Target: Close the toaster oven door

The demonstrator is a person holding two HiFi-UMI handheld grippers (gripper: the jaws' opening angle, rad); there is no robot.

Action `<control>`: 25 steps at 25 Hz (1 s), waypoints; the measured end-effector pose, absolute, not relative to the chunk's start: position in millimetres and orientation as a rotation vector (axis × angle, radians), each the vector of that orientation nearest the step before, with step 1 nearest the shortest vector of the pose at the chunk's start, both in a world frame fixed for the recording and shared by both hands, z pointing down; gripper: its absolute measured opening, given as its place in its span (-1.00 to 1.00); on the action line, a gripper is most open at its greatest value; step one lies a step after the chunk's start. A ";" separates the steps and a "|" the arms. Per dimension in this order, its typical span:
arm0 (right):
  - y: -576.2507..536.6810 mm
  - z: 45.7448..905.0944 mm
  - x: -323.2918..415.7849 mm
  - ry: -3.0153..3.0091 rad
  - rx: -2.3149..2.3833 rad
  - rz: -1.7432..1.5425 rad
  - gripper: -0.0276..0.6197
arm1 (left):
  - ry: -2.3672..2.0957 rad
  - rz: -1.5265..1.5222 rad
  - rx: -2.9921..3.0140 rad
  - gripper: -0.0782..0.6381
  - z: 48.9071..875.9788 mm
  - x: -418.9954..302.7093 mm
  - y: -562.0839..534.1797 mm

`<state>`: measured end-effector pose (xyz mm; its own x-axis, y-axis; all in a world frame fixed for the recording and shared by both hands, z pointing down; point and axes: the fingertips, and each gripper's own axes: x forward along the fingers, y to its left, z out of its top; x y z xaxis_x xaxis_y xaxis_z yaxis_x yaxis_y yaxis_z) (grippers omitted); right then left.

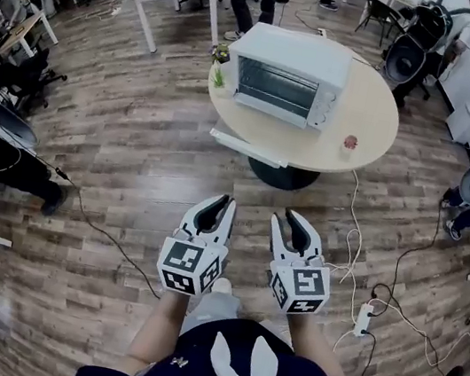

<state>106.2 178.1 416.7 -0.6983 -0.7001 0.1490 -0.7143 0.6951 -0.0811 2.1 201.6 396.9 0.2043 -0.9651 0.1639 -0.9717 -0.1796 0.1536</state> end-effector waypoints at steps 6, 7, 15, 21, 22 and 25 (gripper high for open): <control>155.0 422.6 85.7 -2.763 1.222 0.228 -0.40 | -1.801 0.124 2.275 -0.28 409.7 -24.1 175.4; 152.5 425.1 81.9 -2.756 1.227 0.237 -0.37 | -1.797 0.140 2.276 -0.24 412.3 -29.3 171.8; 141.3 444.5 77.3 -2.678 1.267 0.288 -0.27 | -1.822 0.181 2.275 0.00 424.5 -61.4 152.8; 124.6 461.5 92.8 -2.618 1.319 0.324 -0.26 | -1.823 0.225 2.224 0.00 445.0 -78.5 137.4; 119.8 464.8 94.3 -2.608 1.324 0.330 -0.26 | -1.823 0.239 2.216 0.00 448.9 -81.0 133.7; 105.8 477.1 94.8 -2.582 1.327 0.345 -0.26 | -1.818 0.277 2.198 0.00 461.9 -90.0 123.8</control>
<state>94.8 105.8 477.1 -0.5694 -0.7667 0.2967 -0.8176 0.5656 -0.1076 -90.0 123.8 461.9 0.1919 -0.9284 0.3182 -0.9810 -0.1723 0.0890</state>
